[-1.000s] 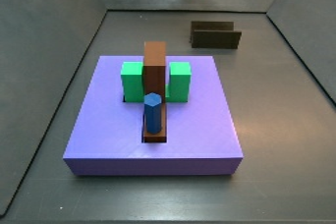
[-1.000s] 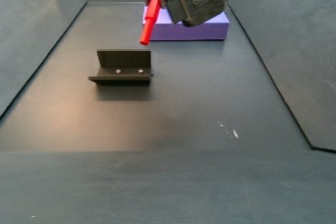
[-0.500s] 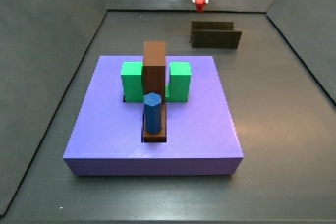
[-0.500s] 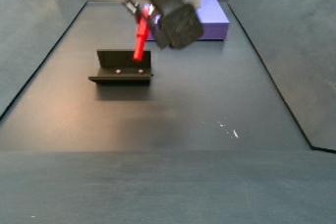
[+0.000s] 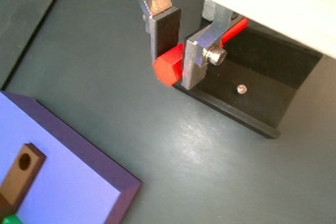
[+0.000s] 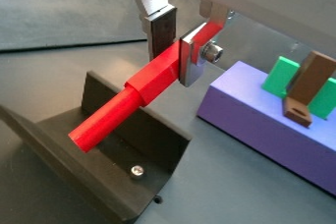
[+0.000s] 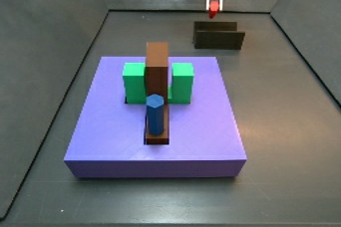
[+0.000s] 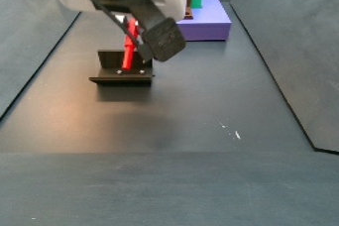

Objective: Pick up the red object. Move up. Place the red object on the fixture. Regrasp the red object. Move to above the board. Insert the red object.
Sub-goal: Place the red object on the fixture.

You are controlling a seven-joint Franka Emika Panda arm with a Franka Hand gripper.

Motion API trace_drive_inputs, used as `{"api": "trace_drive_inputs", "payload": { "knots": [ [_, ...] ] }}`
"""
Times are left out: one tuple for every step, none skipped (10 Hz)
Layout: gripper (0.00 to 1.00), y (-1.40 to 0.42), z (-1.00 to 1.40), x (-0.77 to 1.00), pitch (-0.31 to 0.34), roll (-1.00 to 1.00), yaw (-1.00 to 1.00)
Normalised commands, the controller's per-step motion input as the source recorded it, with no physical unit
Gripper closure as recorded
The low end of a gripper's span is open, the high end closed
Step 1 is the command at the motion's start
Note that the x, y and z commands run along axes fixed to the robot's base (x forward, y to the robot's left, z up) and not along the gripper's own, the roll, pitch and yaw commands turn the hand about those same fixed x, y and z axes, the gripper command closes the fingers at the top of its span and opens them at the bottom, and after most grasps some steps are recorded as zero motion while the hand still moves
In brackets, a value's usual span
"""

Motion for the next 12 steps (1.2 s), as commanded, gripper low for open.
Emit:
{"api": "trace_drive_inputs", "payload": {
  "knots": [
    [1.00,0.00,-0.38,0.50,0.000,-0.39,0.00],
    [1.00,0.00,-0.23,0.38,0.000,-0.54,0.00],
    [1.00,0.00,-0.18,0.33,0.000,-0.57,0.01],
    [1.00,0.00,-0.20,0.31,0.000,-0.50,0.00],
    [1.00,0.00,-0.14,0.27,0.000,-0.52,0.00],
    [1.00,0.00,-0.11,0.06,0.000,-0.17,0.00],
    [1.00,0.00,-0.09,0.00,0.000,0.00,0.00],
    [1.00,0.00,-0.07,0.00,0.000,0.11,0.00],
    [1.00,0.00,-0.04,0.00,0.000,0.15,0.00],
    [1.00,0.00,0.00,0.00,0.000,0.09,0.00],
    [1.00,-0.03,0.00,0.00,0.000,0.03,0.00],
    [1.00,-0.01,0.00,0.00,0.000,0.00,0.00]
  ]
}}
